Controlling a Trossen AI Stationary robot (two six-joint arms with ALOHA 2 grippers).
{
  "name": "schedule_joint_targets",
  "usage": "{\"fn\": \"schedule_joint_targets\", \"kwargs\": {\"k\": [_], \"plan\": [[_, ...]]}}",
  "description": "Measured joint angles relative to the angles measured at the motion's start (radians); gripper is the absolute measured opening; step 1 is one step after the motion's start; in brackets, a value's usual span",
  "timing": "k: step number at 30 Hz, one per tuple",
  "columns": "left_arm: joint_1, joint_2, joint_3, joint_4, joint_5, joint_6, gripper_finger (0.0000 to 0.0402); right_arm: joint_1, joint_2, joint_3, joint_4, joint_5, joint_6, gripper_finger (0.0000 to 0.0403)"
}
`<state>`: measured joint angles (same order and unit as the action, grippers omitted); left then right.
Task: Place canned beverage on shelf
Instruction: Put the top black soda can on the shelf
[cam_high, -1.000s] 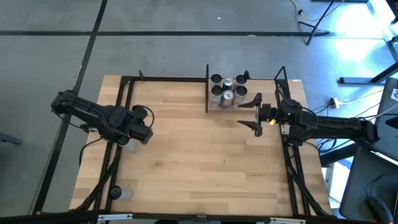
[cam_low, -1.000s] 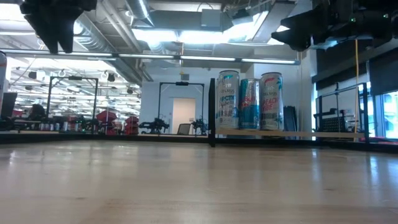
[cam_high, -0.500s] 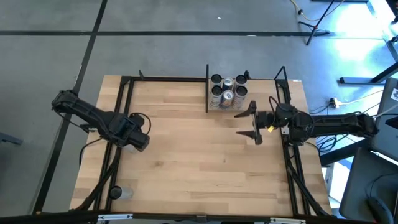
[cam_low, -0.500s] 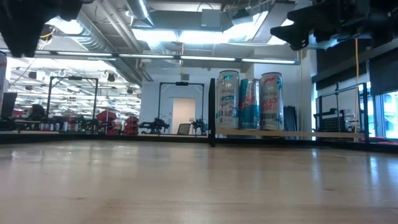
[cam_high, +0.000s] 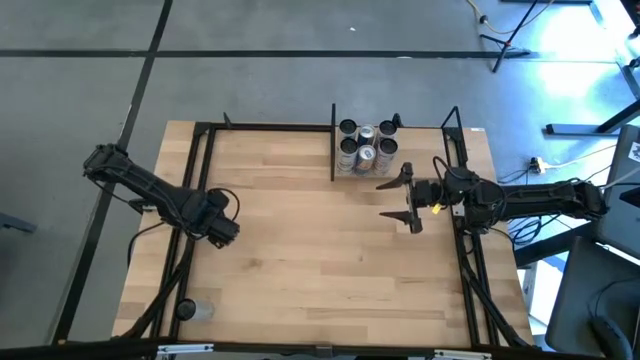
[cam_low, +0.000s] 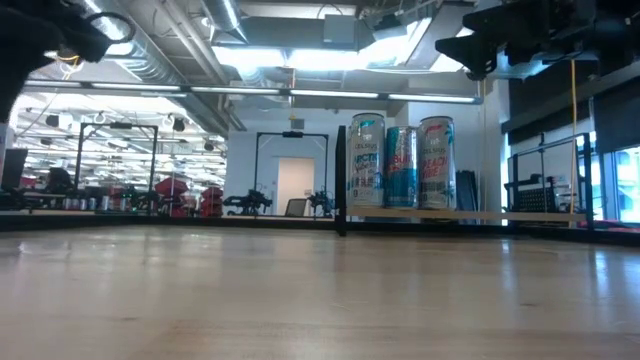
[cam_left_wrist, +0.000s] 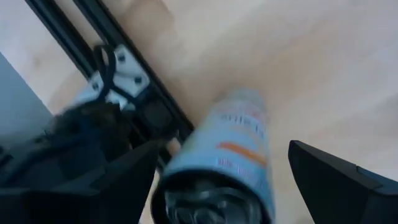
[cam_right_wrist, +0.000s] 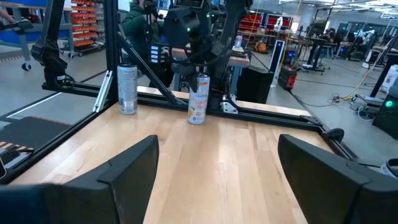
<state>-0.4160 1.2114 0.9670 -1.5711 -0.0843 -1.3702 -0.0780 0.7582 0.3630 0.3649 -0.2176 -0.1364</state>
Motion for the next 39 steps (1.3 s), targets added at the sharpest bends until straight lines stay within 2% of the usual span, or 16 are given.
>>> {"fn": "schedule_joint_targets", "kwargs": {"k": [7, 11, 15, 20, 23, 26, 29, 33, 39], "plan": [[-0.023, 0.0, -0.003, 0.0, 0.122, 0.018, 0.0343, 0.0, 0.0, 0.0, 0.0, 0.0, 0.0, 0.0317], [-0.043, 0.0, -0.003, 0.0, 0.139, 0.014, 0.0336, 0.0, 0.0, 0.0, 0.0, 0.0, 0.0, 0.0317], [-0.052, 0.0, -0.003, 0.0, 0.119, 0.014, 0.0305, 0.0, 0.0, 0.0, 0.0, 0.0, 0.0, 0.0317], [-0.053, -0.001, -0.001, 0.01, 0.086, 0.062, 0.0242, 0.0, 0.0, 0.0, 0.0, -0.002, 0.011, 0.0317], [-0.052, -0.001, 0.014, 0.038, 0.034, 0.107, 0.0216, 0.003, 0.013, 0.001, 0.002, -0.003, 0.033, 0.0317], [-0.051, 0.006, 0.074, 0.125, -0.053, 0.148, 0.0211, 0.034, 0.066, 0.002, 0.006, -0.007, 0.048, 0.0317], [-0.047, 0.014, 0.148, 0.209, -0.139, 0.232, 0.0214, 0.073, 0.122, 0.002, 0.006, -0.01, 0.097, 0.0317], [-0.032, 0.077, 0.238, 0.379, -0.223, 0.429, 0.0214, 0.15, 0.21, 0.002, 0.023, 0.026, 0.119, 0.0317], [0.022, 0.277, 0.404, 0.502, -0.236, 0.773, 0.0214, 0.259, 0.311, 0.002, 0.051, 0.058, 0.137, 0.0317]]}}
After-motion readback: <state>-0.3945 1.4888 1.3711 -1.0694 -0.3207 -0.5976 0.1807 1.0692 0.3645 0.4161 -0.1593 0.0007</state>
